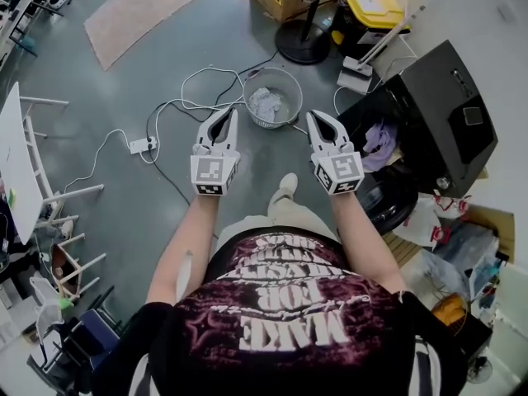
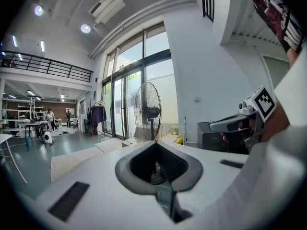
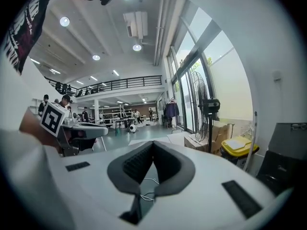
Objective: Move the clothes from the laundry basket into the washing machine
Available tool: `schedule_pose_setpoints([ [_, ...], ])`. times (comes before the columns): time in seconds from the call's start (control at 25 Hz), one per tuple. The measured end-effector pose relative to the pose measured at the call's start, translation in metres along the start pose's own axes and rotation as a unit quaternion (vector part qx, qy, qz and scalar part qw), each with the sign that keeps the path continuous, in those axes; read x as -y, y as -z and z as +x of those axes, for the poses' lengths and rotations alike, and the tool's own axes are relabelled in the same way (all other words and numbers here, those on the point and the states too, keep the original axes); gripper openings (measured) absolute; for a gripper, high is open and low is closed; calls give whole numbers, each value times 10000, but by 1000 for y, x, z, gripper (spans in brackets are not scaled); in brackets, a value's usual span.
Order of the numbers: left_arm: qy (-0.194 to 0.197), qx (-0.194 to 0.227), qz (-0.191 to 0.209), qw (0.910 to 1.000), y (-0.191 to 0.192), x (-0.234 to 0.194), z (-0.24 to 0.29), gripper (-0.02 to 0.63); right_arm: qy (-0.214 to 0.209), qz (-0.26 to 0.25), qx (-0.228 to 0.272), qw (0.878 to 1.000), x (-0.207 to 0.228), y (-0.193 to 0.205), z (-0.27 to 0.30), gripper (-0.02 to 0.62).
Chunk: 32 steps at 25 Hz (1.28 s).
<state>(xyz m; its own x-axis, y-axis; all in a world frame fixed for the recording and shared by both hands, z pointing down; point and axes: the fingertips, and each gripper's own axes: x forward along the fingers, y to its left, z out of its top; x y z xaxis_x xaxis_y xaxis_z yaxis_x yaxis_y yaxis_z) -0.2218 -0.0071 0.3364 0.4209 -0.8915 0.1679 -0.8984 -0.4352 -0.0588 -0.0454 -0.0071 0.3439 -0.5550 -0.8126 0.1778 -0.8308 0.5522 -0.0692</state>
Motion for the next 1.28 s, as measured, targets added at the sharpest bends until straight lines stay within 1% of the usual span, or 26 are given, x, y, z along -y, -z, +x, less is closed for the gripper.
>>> schedule_pose_setpoints([
  [0.4,-157,-76,74,9998,-8,-3,58,5,-239,19,-33,9997,53,-7,37,4],
  [0.68,-332,-154,108,9993,-7,-4,87,5,-457,107,-113,9988,80,1,57,4],
  [1.0,-445,-400,51,9982,17,-5,96,5,-587,272,-310,9974,92,23,81,5],
  [1.28,-530,-652,-120,9964,52,-20,99,5,-751,250,-547,9954,84,50,106,5],
])
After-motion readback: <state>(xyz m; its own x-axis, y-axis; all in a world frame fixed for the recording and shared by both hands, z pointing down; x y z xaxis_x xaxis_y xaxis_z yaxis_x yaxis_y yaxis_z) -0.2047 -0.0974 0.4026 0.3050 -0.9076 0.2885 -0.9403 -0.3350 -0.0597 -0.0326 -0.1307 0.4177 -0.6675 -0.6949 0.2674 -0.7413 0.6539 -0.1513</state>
